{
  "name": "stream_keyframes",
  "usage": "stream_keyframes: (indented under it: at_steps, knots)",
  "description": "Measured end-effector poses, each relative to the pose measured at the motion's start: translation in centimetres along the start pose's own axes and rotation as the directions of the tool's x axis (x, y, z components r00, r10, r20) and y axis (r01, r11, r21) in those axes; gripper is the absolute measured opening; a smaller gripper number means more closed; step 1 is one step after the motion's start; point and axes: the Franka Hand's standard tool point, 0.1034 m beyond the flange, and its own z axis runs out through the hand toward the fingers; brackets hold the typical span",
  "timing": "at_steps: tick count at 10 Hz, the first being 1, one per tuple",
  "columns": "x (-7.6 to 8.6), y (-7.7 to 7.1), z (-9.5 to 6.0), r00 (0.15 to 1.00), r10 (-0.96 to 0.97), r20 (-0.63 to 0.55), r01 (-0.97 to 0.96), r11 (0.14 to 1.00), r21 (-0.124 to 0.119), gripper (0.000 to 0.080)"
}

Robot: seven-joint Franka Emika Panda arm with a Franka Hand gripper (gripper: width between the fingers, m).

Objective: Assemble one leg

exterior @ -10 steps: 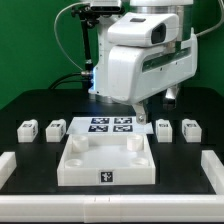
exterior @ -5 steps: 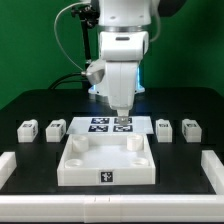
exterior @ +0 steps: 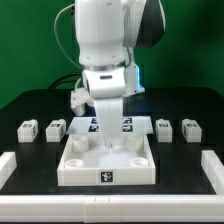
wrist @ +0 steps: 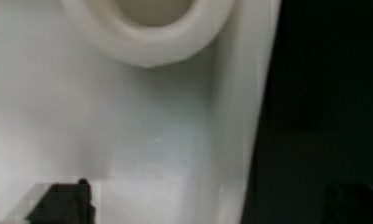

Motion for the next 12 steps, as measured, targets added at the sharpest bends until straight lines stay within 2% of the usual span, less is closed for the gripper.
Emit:
stream_keyframes:
  at_steps: [2,3,4,6,7,9,12]
  knots:
    - [-0.13,-0.33,0.19,0.999,0.033,-0.002,-0.033,0.999,0.018,0.065]
    - [-0.17,-0.34,0.19,0.999,0.033,-0.002,-0.033,0.999,0.018,0.0522]
    - [-0.19,-0.35,0.2,0.999,0.034,-0.002,-0.034,0.999,0.018,0.0522]
    - [-0.2,-0.36,0.2,0.999,0.034,-0.002,-0.034,0.999,0.018,0.0246]
    - [-0.21,-0.36,0.2,0.999,0.035,-0.002,-0.035,0.999,0.018,0.0075]
    - [-0.3,-0.08,0.05,0.999,0.037,0.0,-0.037,0.999,0.004,0.0065]
    - [-0.31,-0.05,0.04,0.999,0.037,0.0,-0.037,0.999,0.003,0.0065]
